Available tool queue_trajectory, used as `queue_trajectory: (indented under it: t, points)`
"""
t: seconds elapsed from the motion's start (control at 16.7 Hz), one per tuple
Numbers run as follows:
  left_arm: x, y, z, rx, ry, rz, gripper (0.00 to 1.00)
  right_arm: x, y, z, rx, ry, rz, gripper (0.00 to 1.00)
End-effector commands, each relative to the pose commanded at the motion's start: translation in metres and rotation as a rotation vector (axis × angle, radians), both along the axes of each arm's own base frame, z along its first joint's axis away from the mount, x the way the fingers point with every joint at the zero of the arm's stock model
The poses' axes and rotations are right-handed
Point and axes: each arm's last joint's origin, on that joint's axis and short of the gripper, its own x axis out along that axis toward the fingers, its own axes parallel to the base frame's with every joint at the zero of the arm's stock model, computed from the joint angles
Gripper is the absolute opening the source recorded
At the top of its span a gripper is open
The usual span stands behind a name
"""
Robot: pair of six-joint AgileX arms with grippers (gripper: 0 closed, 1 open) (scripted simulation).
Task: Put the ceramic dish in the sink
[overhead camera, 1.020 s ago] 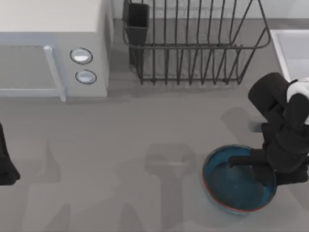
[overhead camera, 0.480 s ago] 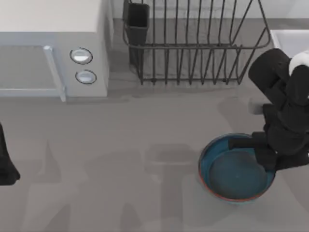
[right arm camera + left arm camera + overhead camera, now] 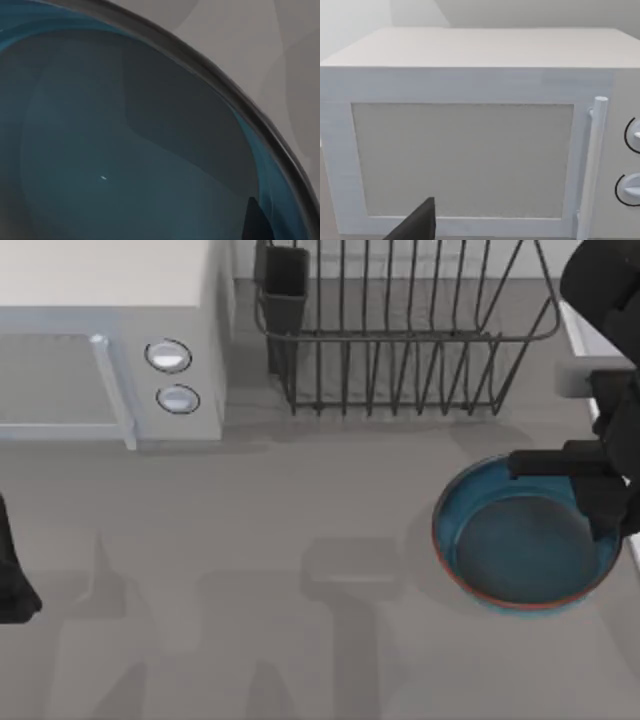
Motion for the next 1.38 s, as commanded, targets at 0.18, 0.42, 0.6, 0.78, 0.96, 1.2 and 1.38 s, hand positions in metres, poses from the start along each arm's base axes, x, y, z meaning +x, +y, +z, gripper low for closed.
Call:
queue_trajectory:
  t: [0.18, 0.42, 0.6, 0.78, 0.96, 1.2, 1.38]
  points:
    - [0.000, 0.000, 0.000, 0.000, 0.000, 0.000, 1.00, -0.002, -0.001, 0.006, 0.003, -0.007, 0.000, 0.00]
    - [0.000, 0.000, 0.000, 0.000, 0.000, 0.000, 1.00, 0.000, -0.002, 0.004, 0.009, -0.010, -0.002, 0.00]
    - [0.000, 0.000, 0.000, 0.000, 0.000, 0.000, 1.00, 0.016, -0.018, 0.000, 0.064, -0.066, -0.045, 0.00]
    - [0.000, 0.000, 0.000, 0.000, 0.000, 0.000, 1.00, 0.042, -0.051, -0.010, 0.149, -0.189, -0.118, 0.00]
    - [0.000, 0.000, 0.000, 0.000, 0.000, 0.000, 1.00, 0.069, -0.098, -0.023, 0.226, -0.388, -0.191, 0.00]
    - [0.000, 0.000, 0.000, 0.000, 0.000, 0.000, 1.00, 0.087, -0.171, -0.042, 0.256, -0.721, -0.242, 0.00]
    - [0.000, 0.000, 0.000, 0.000, 0.000, 0.000, 1.00, 0.081, -0.218, -0.055, 0.217, -0.965, -0.234, 0.00]
